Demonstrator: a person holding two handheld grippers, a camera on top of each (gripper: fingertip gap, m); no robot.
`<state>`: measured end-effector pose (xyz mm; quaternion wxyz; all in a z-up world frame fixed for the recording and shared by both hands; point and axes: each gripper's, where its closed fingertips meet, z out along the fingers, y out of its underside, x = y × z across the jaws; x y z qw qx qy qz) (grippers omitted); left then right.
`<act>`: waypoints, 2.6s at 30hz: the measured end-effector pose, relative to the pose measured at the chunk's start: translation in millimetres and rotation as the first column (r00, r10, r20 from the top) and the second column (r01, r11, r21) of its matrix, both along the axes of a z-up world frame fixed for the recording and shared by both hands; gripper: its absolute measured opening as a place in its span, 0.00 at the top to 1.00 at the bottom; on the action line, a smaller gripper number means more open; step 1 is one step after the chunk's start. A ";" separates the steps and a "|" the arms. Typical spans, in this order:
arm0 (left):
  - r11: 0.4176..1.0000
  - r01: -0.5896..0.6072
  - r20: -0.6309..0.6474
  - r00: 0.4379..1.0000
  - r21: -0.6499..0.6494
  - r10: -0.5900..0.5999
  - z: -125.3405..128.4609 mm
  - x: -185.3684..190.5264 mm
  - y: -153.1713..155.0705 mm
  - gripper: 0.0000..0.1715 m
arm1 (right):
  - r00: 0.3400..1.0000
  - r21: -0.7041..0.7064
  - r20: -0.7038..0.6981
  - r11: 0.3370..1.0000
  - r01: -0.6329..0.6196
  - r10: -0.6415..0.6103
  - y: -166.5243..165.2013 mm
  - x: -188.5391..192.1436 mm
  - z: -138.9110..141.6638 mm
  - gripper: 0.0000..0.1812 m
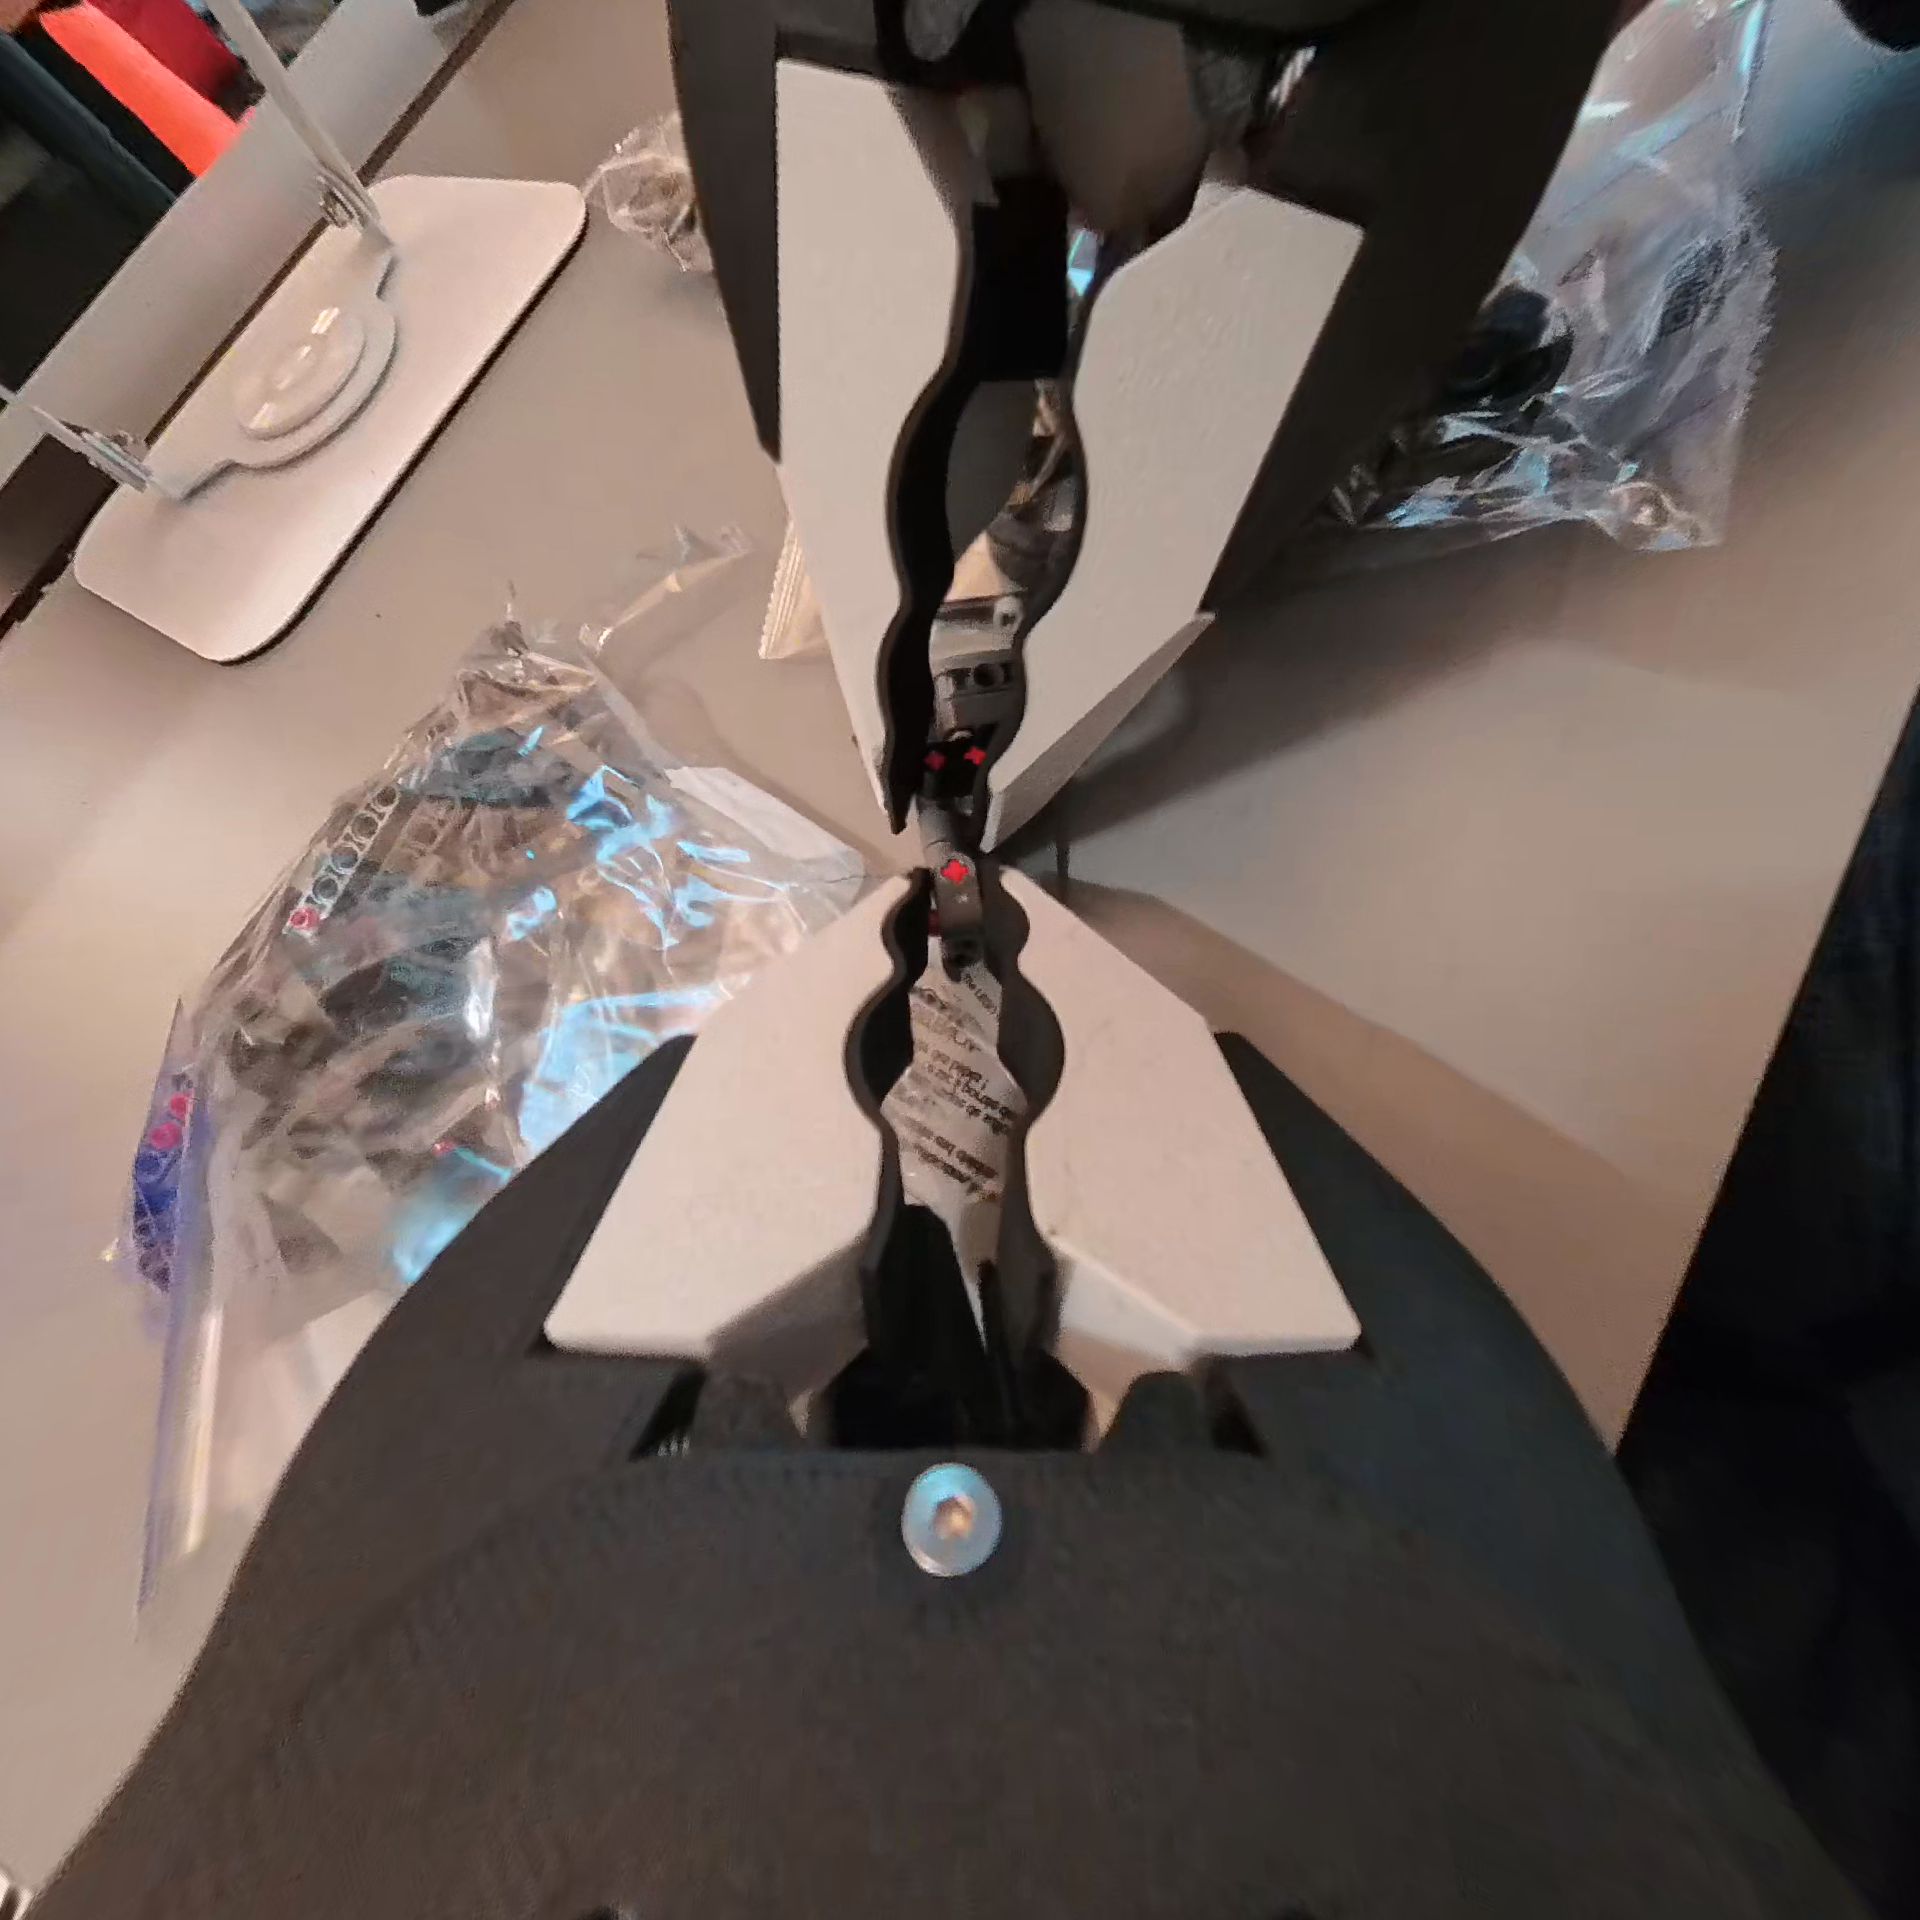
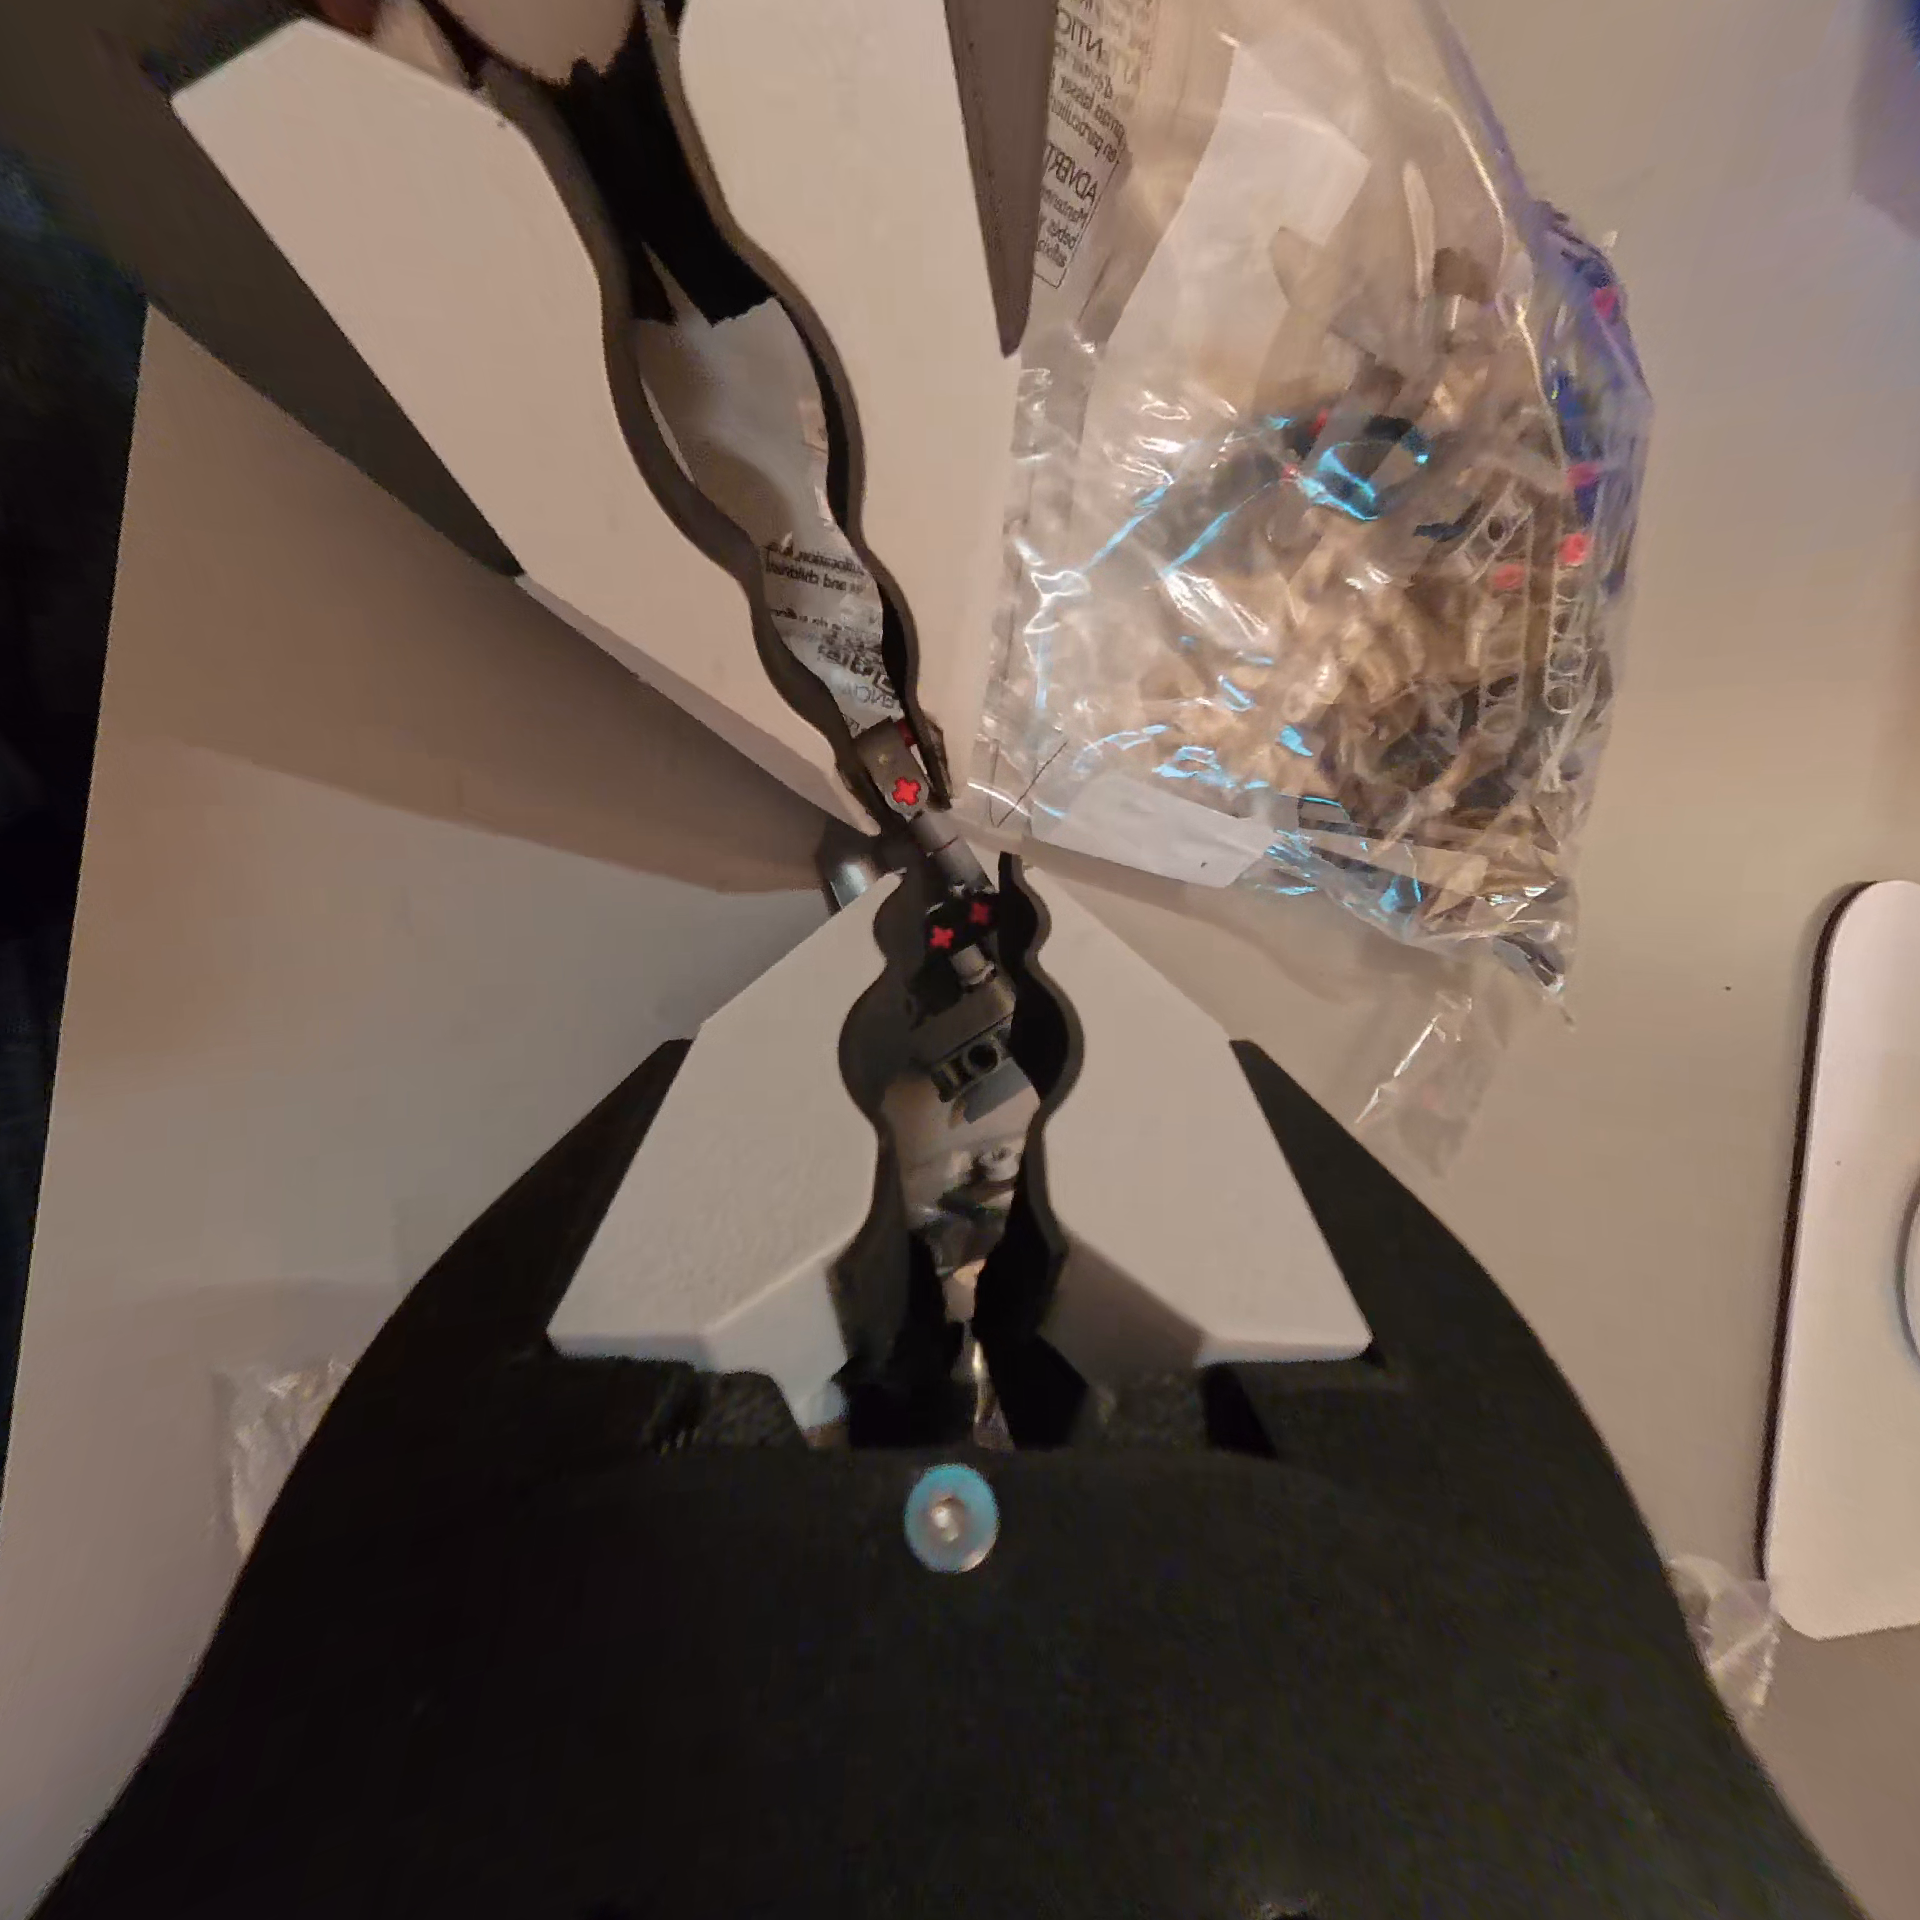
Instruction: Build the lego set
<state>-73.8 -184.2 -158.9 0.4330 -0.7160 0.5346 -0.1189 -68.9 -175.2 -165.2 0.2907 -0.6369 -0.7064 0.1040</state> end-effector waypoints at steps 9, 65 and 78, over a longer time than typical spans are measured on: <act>1.000 0.005 -0.061 0.998 -0.015 -0.006 -2.9 -0.2 -0.2 0.96 | 1.000 -0.003 0.010 1.000 -0.002 0.002 -0.3 -1.3 -0.5 0.93; 0.996 -0.071 0.151 0.987 0.051 0.063 35.6 -9.0 8.8 0.82 | 0.967 -0.149 -0.230 0.986 0.078 -0.112 18.2 13.2 38.0 0.95; 0.997 0.002 0.391 0.920 0.082 -0.034 88.6 35.9 6.6 0.77 | 0.730 -0.548 -0.608 0.830 -0.103 -0.311 -0.4 5.2 113.8 0.95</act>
